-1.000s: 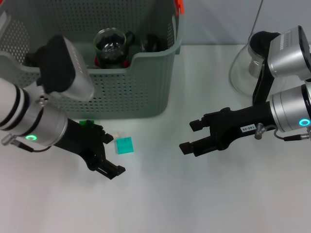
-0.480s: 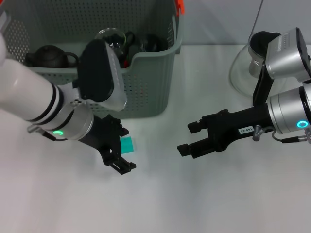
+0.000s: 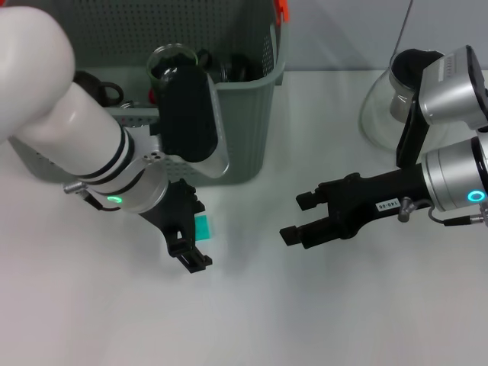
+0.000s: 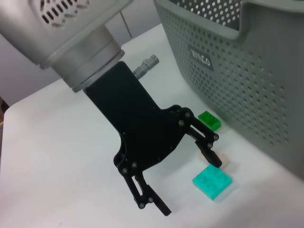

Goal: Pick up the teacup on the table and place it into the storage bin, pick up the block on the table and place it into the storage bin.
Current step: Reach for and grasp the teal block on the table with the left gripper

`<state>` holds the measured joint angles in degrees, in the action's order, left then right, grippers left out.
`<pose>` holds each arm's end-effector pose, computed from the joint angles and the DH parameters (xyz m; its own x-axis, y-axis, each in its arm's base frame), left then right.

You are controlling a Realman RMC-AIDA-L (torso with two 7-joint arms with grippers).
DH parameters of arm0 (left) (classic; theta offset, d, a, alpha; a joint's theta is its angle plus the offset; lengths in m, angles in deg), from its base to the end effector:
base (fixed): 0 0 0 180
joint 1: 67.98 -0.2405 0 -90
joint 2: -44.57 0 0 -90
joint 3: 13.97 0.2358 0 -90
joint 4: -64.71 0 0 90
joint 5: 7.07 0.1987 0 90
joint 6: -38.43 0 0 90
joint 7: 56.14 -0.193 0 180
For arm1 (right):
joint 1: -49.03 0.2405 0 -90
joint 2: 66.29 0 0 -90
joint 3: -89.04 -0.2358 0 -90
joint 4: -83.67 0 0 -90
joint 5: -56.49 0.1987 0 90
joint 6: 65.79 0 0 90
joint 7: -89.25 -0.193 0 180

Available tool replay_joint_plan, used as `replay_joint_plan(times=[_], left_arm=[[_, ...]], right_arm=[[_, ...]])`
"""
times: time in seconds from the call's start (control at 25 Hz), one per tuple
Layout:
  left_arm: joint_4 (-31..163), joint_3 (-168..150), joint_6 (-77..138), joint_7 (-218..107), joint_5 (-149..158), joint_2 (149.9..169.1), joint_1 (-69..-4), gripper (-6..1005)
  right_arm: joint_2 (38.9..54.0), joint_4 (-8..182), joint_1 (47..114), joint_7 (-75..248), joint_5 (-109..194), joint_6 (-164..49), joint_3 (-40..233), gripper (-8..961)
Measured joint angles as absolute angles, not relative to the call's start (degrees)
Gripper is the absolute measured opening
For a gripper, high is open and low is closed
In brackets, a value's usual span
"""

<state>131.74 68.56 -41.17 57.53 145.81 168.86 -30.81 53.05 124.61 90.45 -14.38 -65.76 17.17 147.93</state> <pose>-0.1917 0.3450 -0.0862 0.8986 0.1327 -0.4183 0.0389 -0.9735 -0.2254 0.1756 0.3447 -0.0802 0.8634 -0.4759 -0.1674 -0.4837 -0.8752 -0.0069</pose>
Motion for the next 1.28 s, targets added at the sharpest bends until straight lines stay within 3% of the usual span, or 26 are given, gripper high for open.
replay_joint_plan(times=[1.28], left_arm=[[120.86, 74.04, -36.91, 65.13, 150.60, 168.94, -21.41, 920]], right_arm=[[53.24, 123.75, 90.41, -14.08, -65.84, 16.71, 146.82, 880]])
